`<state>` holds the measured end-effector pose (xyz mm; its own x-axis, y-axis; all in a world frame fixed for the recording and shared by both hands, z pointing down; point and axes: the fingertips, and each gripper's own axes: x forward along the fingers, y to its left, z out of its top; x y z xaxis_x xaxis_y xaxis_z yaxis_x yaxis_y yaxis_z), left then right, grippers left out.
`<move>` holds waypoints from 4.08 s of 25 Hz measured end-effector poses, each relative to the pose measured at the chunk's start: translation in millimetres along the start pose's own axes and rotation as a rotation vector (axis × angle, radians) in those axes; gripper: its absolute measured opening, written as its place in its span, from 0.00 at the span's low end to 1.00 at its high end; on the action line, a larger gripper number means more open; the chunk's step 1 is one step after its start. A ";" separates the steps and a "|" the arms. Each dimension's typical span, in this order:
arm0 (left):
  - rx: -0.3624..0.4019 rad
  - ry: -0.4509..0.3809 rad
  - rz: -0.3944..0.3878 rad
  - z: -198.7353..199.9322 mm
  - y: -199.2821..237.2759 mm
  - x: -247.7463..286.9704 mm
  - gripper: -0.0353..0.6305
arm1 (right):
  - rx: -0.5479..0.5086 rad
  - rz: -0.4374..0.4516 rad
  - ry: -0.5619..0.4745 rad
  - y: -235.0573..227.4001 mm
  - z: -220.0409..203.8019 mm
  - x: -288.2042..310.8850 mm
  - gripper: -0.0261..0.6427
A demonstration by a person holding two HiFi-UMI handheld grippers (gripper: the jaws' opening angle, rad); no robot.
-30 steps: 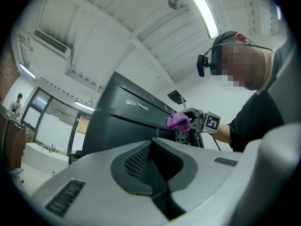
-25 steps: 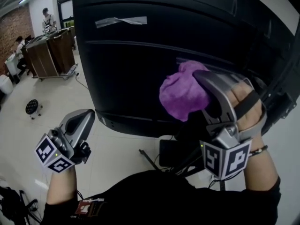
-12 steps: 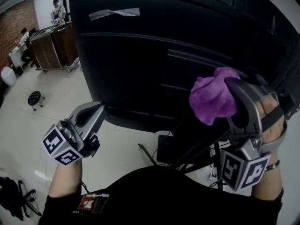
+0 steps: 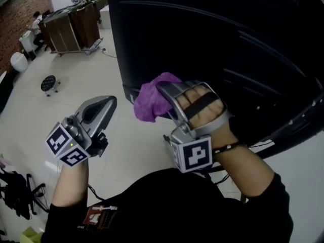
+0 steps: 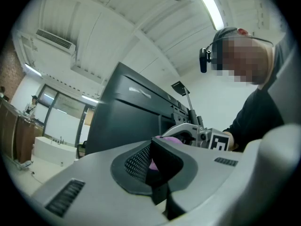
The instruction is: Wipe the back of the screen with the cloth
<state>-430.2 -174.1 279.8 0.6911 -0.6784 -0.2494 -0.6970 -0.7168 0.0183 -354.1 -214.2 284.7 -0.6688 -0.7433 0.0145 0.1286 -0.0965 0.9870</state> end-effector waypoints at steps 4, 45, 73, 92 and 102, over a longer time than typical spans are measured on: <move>-0.054 0.043 0.058 -26.5 24.8 -29.1 0.05 | 0.003 0.027 0.028 39.0 14.1 67.5 0.18; -0.178 0.119 0.013 -80.5 39.9 -10.5 0.05 | 0.232 0.207 0.127 135.8 -19.6 61.9 0.19; -0.251 0.148 -0.196 -99.8 1.8 55.8 0.05 | 0.919 0.265 0.321 136.6 -133.7 -127.3 0.18; -0.211 0.160 -0.420 -82.1 -126.5 143.3 0.05 | 1.513 0.012 -0.045 33.6 -224.5 -303.7 0.18; -0.109 0.024 -0.333 -14.9 -270.8 262.5 0.05 | 1.491 -0.106 -0.191 -69.8 -394.7 -461.4 0.18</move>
<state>-57.2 -160.5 223.8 0.8824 -0.4067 -0.2366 -0.4087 -0.9117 0.0429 234.5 -125.6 145.9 -0.7248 -0.6698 -0.1614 -0.6873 0.6868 0.2365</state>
